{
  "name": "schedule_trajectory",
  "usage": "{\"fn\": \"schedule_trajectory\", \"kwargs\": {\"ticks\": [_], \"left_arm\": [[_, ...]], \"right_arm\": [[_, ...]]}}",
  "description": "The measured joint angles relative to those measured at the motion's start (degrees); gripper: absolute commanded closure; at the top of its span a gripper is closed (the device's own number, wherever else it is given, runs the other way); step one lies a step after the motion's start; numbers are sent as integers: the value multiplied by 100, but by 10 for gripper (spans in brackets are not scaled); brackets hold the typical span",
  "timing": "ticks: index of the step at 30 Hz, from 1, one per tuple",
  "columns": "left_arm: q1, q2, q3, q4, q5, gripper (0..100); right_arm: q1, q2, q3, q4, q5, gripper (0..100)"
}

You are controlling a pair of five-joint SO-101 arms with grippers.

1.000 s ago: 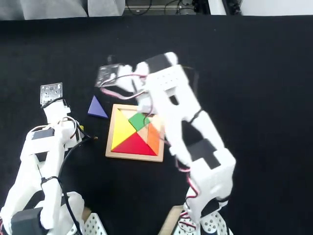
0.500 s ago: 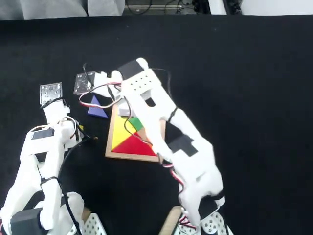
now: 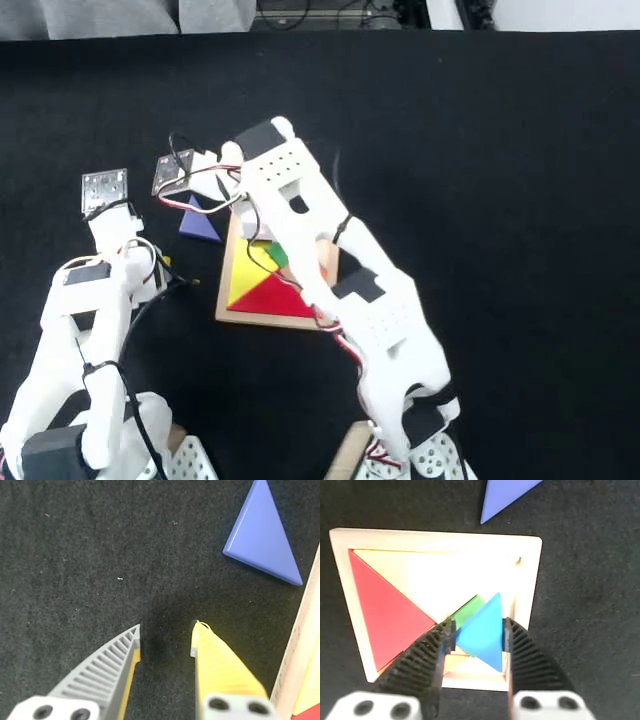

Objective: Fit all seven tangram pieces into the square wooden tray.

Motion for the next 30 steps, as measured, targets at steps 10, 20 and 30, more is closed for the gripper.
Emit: {"fn": "schedule_trajectory", "kwargs": {"ticks": [10,20,30], "left_arm": [[0,0,0,0,0,830],[0,0,0,0,0,830],[0,0,0,0,0,830]], "right_arm": [[-18,0,0,0,-114,810],[97,0,0,0,-123,993],[818,-809,-853,563,-818,988]]}}
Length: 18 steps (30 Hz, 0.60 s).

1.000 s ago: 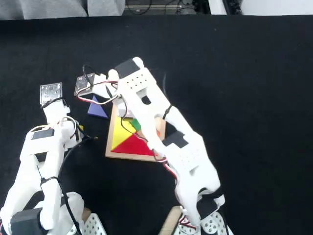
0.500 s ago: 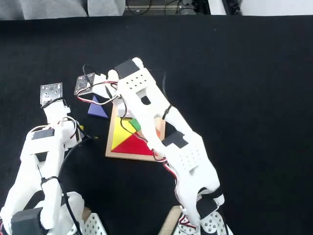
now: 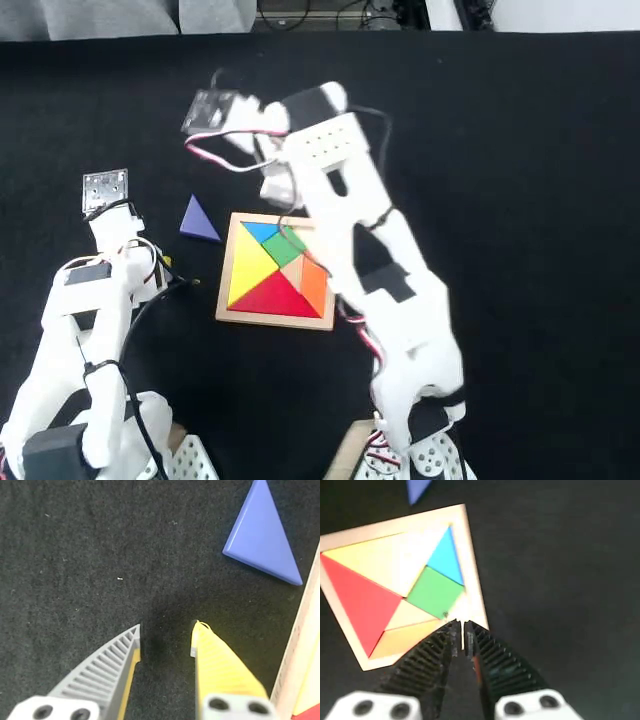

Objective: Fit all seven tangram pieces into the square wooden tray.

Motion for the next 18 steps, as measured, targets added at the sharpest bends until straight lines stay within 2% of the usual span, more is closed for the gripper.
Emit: {"fn": "schedule_trajectory", "kwargs": {"ticks": [4,10,14,18], "left_arm": [[-35,9,-9,0,0,827],[-237,18,-9,9,0,825],[-123,35,-255,457,0,825],[0,352,-888,1284,0,824]], "right_arm": [[220,-774,519,0,-211,988],[527,-2031,2303,-141,-466,988],[826,-2919,3921,-1134,-1081,988],[1169,-3552,5846,-2549,-1512,987]]}}
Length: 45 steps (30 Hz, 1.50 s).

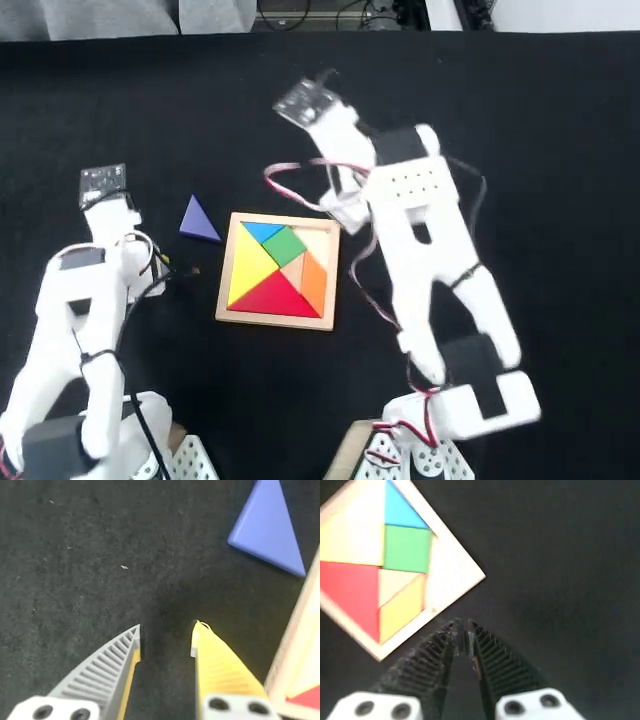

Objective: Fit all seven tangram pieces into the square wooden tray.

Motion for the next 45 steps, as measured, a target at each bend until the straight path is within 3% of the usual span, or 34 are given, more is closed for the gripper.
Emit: {"fn": "schedule_trajectory", "kwargs": {"ticks": [5,10,13,17,22,24,45], "left_arm": [[167,914,-1266,1301,18,775],[484,1873,-2787,2637,431,743],[712,1943,-3552,3024,756,743],[844,2084,-4281,3103,1723,740],[1037,2664,-4484,2778,3552,739],[1099,3024,-4484,2611,3868,739],[976,5231,-6180,2541,4018,739]], "right_arm": [[176,-211,1802,-1591,-237,987],[229,-211,2426,-2330,-387,987],[220,-211,2611,-2646,-404,987],[229,-211,2796,-2980,-404,987],[220,-211,2945,-3244,-404,987],[220,-211,2945,-3270,-404,987],[229,-211,2945,-3270,-404,987]]}}
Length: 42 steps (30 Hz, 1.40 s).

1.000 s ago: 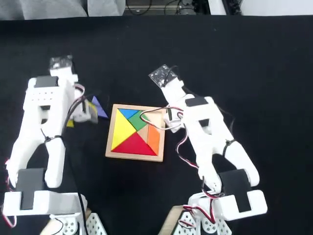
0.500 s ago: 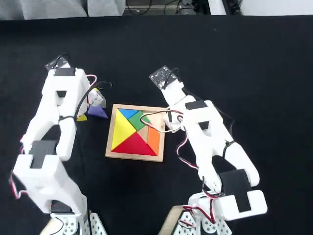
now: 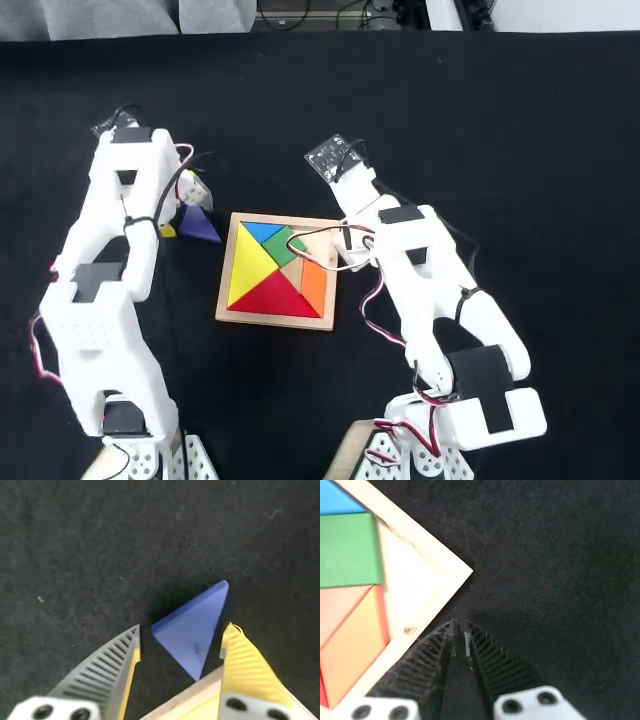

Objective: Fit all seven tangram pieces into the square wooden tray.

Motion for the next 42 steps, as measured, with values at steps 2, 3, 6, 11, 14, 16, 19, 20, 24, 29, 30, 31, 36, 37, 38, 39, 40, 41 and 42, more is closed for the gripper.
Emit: {"fn": "schedule_trajectory", "kwargs": {"ticks": [2,3,6,11,14,16,19,20,24,29,30,31,36,37,38,39,40,41,42], "left_arm": [[9,105,-44,0,0,739],[9,149,-105,0,0,739],[9,229,-246,0,0,739],[9,308,-343,0,0,739],[9,448,-343,-9,0,739],[0,519,-378,0,0,739],[0,563,-440,9,0,739],[0,563,-448,9,0,739],[0,624,-589,35,-141,744],[0,624,-615,44,-448,744],[0,624,-615,44,-466,744],[0,624,-615,44,-466,744],[0,624,-615,44,-492,749],[0,624,-615,44,-492,765],[0,624,-615,44,-492,787],[0,624,-615,44,-492,814],[9,624,-615,9,-492,838],[26,624,-624,0,-492,857],[53,624,-624,-9,-492,871]], "right_arm": [[0,0,0,0,0,987],[0,0,0,0,0,987],[0,0,0,0,0,987],[0,0,0,0,0,987],[0,0,0,0,0,987],[0,0,0,0,0,987],[0,0,0,0,0,987],[0,0,0,0,0,987],[0,0,0,0,0,987],[0,0,0,0,0,987],[0,0,0,0,0,987],[0,0,0,0,0,987],[0,0,0,0,0,987],[0,0,0,0,0,987],[0,0,0,0,0,987],[0,0,0,0,0,987],[0,0,0,0,0,987],[0,0,0,0,0,987],[0,0,0,0,0,987]]}}
